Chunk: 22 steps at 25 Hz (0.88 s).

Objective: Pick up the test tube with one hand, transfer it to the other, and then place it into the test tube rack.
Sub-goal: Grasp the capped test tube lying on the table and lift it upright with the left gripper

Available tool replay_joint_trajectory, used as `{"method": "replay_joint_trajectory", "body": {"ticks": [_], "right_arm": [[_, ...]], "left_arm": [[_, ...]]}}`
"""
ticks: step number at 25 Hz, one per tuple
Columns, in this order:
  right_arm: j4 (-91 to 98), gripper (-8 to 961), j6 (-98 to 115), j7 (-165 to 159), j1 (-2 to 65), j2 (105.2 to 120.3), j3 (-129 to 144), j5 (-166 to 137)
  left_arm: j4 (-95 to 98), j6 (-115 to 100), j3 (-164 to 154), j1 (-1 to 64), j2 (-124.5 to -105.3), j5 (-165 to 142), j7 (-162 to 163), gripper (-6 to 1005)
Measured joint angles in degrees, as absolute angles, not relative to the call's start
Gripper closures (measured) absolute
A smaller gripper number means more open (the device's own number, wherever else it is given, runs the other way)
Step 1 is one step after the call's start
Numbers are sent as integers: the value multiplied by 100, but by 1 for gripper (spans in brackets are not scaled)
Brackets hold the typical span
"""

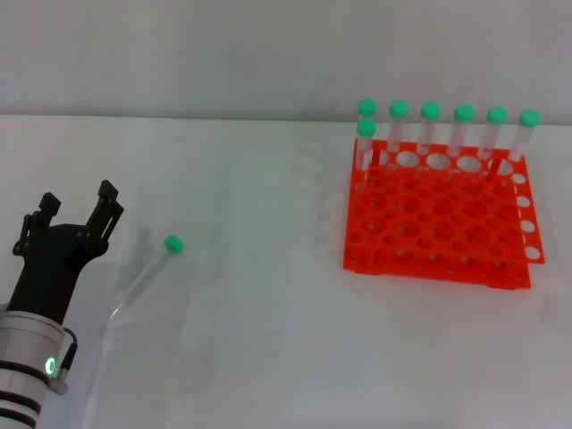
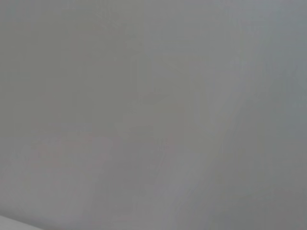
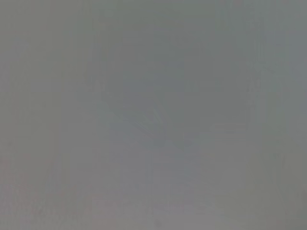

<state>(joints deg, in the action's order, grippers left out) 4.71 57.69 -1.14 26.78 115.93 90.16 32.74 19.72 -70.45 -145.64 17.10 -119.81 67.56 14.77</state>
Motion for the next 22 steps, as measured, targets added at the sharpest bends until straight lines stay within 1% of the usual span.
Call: {"method": "replay_joint_trajectory", "body": {"ticks": [16, 22], "right_arm": [[456, 216, 5713, -114, 2661, 11616, 9059, 3243], [457, 216, 5702, -257, 2634, 11622, 9085, 3218]], "left_arm": [[1951, -7055, -14530, 1631, -11997, 6790, 1473, 106], [1813, -6980, -14499, 1780, -11971, 6915, 1707, 107]]}}
